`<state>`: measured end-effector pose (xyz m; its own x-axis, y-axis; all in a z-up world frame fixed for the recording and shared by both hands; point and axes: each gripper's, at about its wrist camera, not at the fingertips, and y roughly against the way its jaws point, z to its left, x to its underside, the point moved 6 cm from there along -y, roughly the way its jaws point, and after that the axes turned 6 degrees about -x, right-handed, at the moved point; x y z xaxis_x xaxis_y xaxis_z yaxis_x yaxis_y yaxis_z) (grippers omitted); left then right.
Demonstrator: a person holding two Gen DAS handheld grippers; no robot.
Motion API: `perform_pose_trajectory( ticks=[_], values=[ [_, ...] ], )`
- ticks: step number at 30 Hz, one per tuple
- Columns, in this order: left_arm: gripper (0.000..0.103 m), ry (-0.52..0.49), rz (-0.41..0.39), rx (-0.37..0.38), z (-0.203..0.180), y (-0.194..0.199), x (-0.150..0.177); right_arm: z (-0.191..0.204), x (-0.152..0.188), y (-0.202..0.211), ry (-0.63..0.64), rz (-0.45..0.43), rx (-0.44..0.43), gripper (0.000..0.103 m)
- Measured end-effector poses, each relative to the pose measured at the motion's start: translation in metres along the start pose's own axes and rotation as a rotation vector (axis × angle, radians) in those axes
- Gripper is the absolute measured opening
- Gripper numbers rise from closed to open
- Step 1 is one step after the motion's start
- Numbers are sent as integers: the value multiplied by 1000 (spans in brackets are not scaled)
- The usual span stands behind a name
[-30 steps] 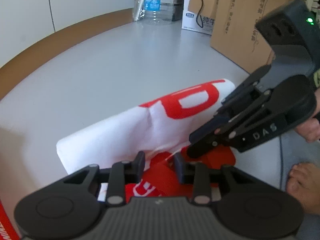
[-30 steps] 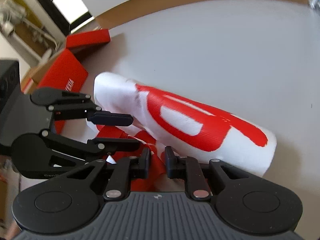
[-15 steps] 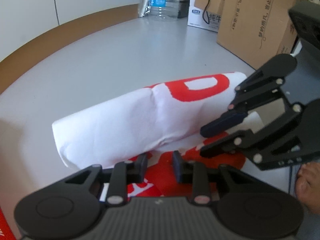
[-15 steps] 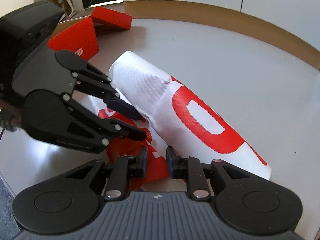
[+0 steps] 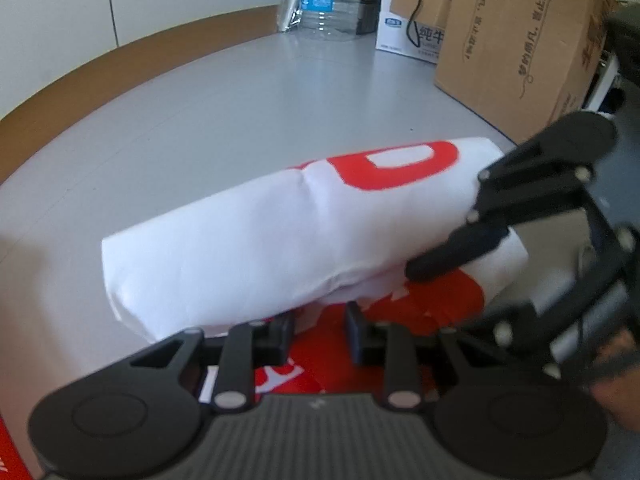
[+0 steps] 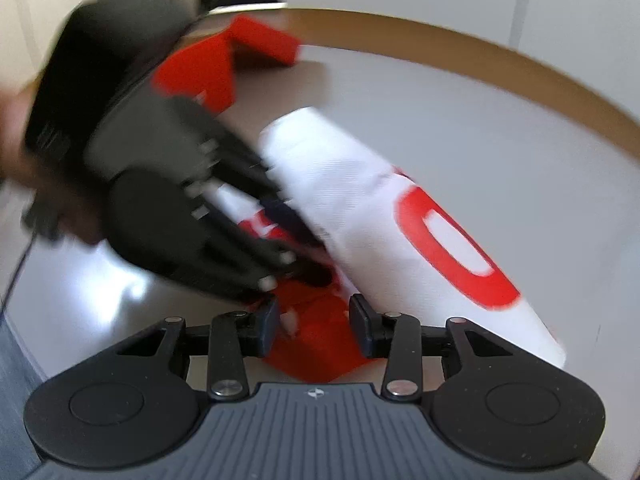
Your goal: Fold shopping bag
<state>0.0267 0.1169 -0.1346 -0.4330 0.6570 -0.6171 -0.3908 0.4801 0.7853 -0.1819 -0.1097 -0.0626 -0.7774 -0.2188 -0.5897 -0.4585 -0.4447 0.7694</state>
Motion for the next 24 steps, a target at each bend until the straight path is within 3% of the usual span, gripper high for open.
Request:
perform_pose_trajectory(
  ticks=[7, 12, 18, 24],
  values=[
    [30, 0, -1, 0, -2, 2, -4, -22, -13, -1, -167, -33, -30, 16],
    [30, 1, 2, -1, -3, 2, -8, -18, -16, -34, -51, 71, 31, 13],
    [29, -2, 12, 3, -3, 2, -13, 10, -9, -41, 127, 91, 45, 15],
    [28, -9, 19, -12, -6, 1, -19, 37, 3, -40, 243, 103, -36, 15]
  ],
)
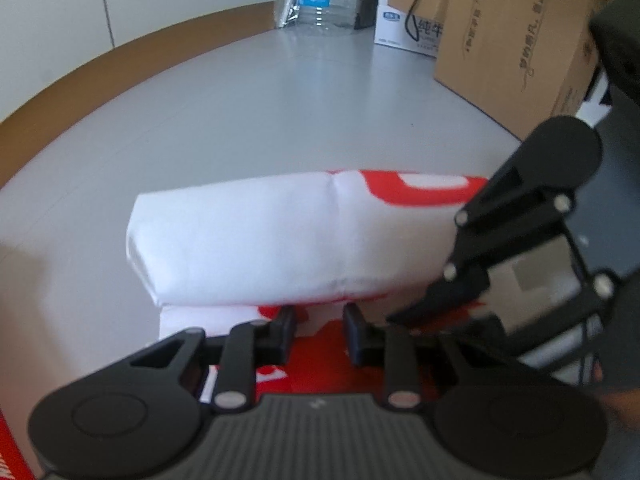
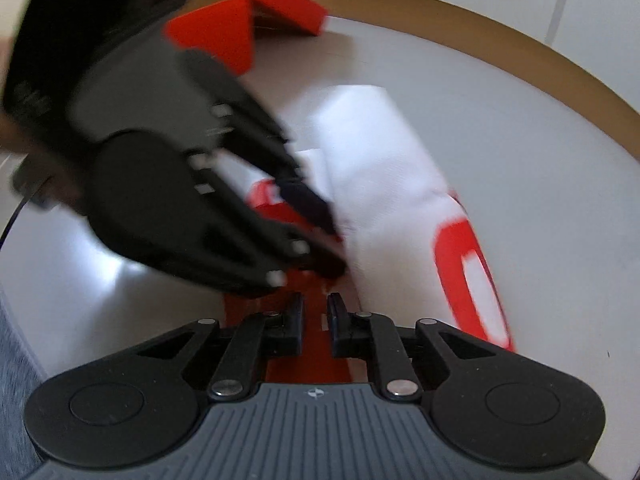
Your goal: Fold shopping bag
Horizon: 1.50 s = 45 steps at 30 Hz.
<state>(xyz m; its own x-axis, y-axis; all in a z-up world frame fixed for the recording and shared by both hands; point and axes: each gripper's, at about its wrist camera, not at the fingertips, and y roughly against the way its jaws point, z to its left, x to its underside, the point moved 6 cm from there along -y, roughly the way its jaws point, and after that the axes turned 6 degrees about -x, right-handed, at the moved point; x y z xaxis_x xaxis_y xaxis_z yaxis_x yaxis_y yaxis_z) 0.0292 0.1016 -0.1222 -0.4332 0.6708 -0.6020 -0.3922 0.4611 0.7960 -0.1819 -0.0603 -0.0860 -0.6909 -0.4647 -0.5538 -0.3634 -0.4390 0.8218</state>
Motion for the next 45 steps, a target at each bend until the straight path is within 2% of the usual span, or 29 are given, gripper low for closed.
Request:
perform_pose_trajectory(
  ticks=[3, 5, 6, 8, 10, 12, 15, 17, 19, 23, 25, 27, 33, 35, 37, 40, 43, 44, 45],
  values=[
    [28, 8, 2, 7, 1, 0, -2, 6, 3, 15, 24, 8, -3, 16],
    [28, 18, 2, 11, 1, 0, -4, 14, 5, 14, 55, 16, -13, 26],
    [28, 24, 2, 13, 1, 0, -5, 19, 7, 14, 74, 20, -17, 28],
    [28, 31, 1, 17, 2, 0, -6, 20, 9, 14, 95, 21, 15, 31],
    [28, 37, 2, 21, 2, 0, -8, 16, 11, 14, 78, 19, 52, 45],
    [28, 49, 3, 26, 3, 0, -10, 8, 14, 16, 40, 15, 87, 47],
    [28, 75, 5, 38, 5, 0, -12, 2, 19, 24, 40, 10, 83, 47],
    [21, 100, 13, 43, 7, 1, -15, 1, 21, 25, 50, 7, 79, 47],
    [21, 91, -7, 64, 8, 11, -18, 0, 23, 26, 51, 2, 74, 47],
    [23, 0, -32, 71, 2, 28, -17, -12, 30, 30, -21, -7, 39, 44],
    [26, -43, -32, 75, -28, 36, -13, -17, 31, 32, -46, -6, 30, 38],
    [30, -82, -33, 80, -55, 43, -10, -26, 32, 35, -94, -7, 4, 37],
    [41, -100, -62, 106, -66, 48, -20, -51, 41, 43, -274, -30, -91, 34],
    [52, -90, -60, 135, -67, 49, -23, -62, 46, 47, -357, -44, -133, 33],
    [52, -99, -57, 148, -69, 49, -25, -59, 43, 52, -405, -52, -161, 32],
    [52, -123, -63, 130, -76, 47, -27, -63, 47, 57, -459, -50, -194, 30],
    [49, -76, -49, 136, -77, 41, -34, -60, 52, 63, -488, -46, -196, 29],
    [48, -68, -47, 138, -74, 42, -34, -64, 56, 67, -526, -52, -196, 29],
    [48, -56, -43, 141, -51, 50, -23, -66, 57, 67, -557, -58, -196, 28]
  ],
)
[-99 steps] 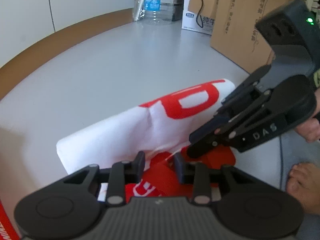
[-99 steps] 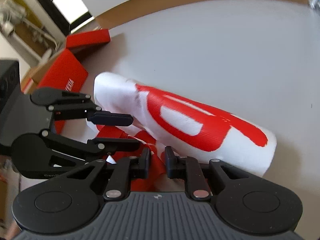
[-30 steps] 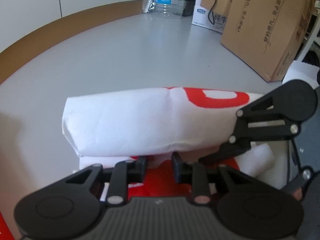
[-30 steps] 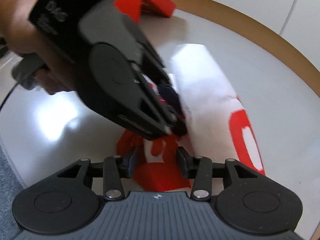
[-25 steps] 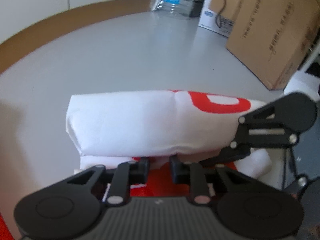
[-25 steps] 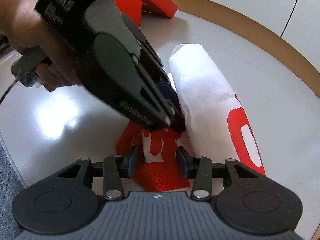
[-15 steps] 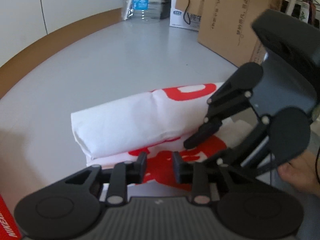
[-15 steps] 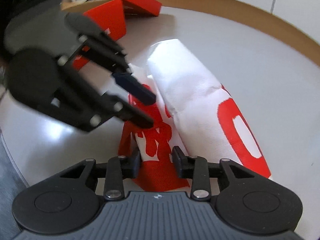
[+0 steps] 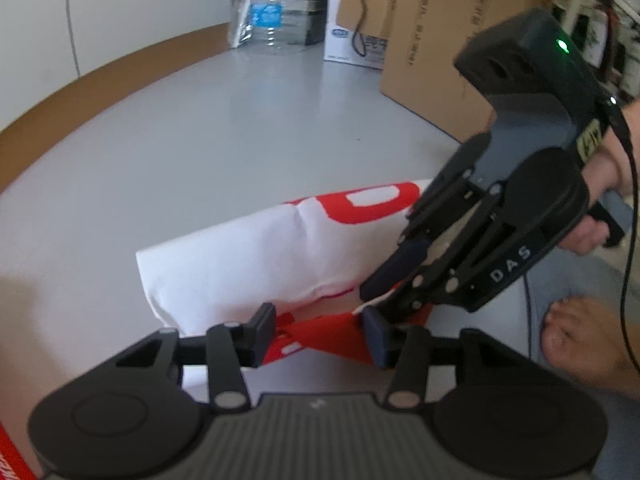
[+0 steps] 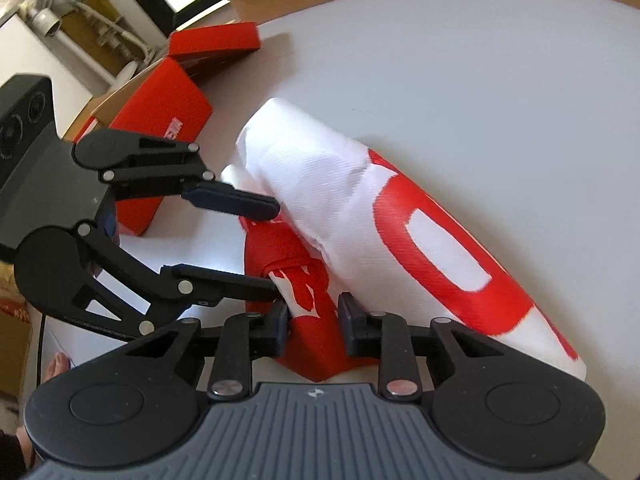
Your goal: Fold shopping bag
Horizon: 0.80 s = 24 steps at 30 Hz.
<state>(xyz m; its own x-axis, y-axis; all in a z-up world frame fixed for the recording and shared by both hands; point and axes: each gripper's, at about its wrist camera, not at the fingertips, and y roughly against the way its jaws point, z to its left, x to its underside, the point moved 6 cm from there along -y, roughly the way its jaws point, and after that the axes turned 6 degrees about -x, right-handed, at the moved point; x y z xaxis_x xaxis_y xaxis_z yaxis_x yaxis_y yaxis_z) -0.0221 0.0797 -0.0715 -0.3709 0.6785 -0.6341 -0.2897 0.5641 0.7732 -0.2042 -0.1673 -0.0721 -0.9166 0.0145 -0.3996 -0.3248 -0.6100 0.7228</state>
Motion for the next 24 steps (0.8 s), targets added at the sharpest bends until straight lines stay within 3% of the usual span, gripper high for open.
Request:
perform_pose_trajectory(
  ticks=[3, 8, 11, 16, 24],
  values=[
    [48, 35, 10, 8, 58, 33, 34, -7, -16, -17, -79, -27, 3, 27],
    [48, 79, 18, 9, 16, -24, 51, -21, -29, -30, -194, -73, 2, 26],
    [48, 86, 25, -2, 13, -31, 49, -21, -41, -42, -168, -85, 44, 26],
    [47, 82, 29, -26, 6, -42, 50, -7, -50, -48, -20, -110, 185, 33],
    [47, 33, 12, -75, -12, -48, 59, 2, -48, -43, 115, -118, 276, 36]
  ],
)
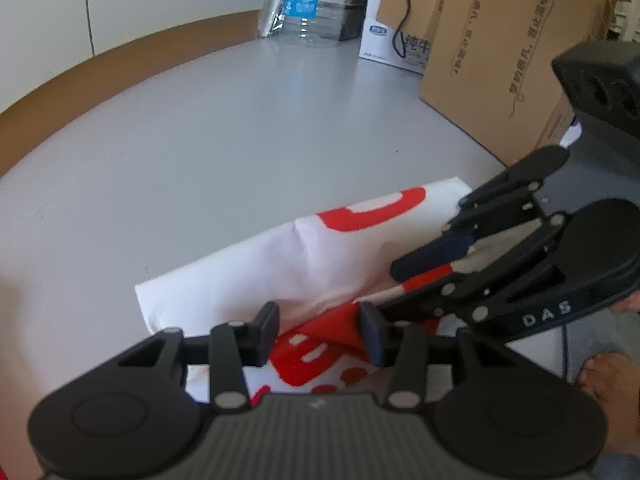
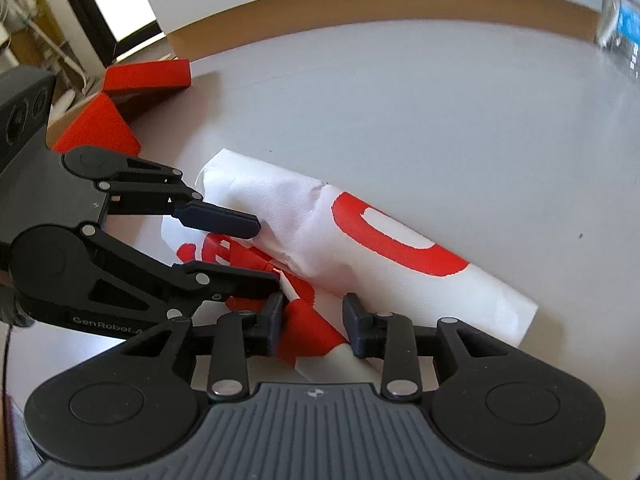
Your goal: Fold shopping bag
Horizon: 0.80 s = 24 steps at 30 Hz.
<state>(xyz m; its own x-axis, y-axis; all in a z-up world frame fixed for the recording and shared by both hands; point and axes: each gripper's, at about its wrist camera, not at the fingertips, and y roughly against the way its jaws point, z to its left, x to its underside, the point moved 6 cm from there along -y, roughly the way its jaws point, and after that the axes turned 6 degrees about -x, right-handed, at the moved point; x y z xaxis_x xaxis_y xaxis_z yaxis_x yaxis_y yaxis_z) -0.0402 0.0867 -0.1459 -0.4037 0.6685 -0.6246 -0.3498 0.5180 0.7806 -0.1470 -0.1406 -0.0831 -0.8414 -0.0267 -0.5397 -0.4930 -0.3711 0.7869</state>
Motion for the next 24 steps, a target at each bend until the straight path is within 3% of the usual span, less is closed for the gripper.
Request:
perform_pose_trajectory(
  ticks=[6, 10, 15, 16, 20, 24],
  values=[
    [47, -117, -8, -81, -21, -8, 6, 2, 0, 9, 57, -16, 41, 31],
    [45, -129, -29, -111, -30, -8, 11, 6, 0, 8, 115, -8, 57, 29],
    [23, -140, -82, -97, -45, 8, 20, 18, 5, -2, 235, 15, 69, 29],
    [24, -129, -87, -68, -47, 14, 25, 18, 5, -3, 235, 14, 66, 29],
    [24, -172, -53, -75, -53, 13, 40, 18, 3, -4, 237, 10, 62, 29],
    [22, -121, -54, -80, -54, 11, 40, 19, 2, -5, 237, 9, 68, 29]
  ],
)
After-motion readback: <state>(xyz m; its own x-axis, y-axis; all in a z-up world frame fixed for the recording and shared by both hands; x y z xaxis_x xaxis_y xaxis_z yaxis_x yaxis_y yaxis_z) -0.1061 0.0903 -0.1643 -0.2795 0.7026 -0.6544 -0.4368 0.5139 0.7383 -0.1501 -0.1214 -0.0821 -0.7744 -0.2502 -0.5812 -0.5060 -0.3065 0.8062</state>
